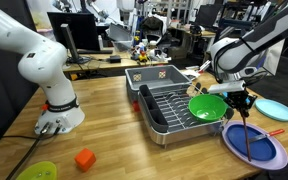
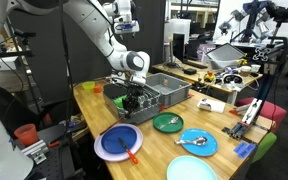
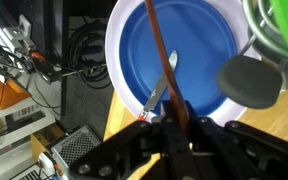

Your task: Pick up the brown spoon and place it on the blue plate.

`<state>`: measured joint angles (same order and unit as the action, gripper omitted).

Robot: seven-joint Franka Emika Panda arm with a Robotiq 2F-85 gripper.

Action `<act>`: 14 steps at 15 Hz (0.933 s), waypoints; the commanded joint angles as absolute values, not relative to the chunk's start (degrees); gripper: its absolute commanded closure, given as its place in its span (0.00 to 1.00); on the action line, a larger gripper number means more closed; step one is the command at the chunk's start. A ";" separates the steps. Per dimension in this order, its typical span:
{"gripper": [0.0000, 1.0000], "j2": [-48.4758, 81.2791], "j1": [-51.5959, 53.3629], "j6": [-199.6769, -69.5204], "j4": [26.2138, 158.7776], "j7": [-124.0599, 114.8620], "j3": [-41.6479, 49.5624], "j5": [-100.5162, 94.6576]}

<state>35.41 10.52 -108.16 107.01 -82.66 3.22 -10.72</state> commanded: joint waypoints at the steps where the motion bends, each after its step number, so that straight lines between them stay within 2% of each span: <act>1: 0.88 35.48 10.70 -108.06 106.87 -82.55 3.41 -10.59; 2: 0.97 34.97 10.46 -107.80 107.14 -82.88 3.42 -9.94; 9: 0.97 32.97 7.76 -105.59 107.99 -81.50 3.88 -6.32; 14: 0.97 36.49 2.72 -98.68 104.82 -78.79 4.45 2.72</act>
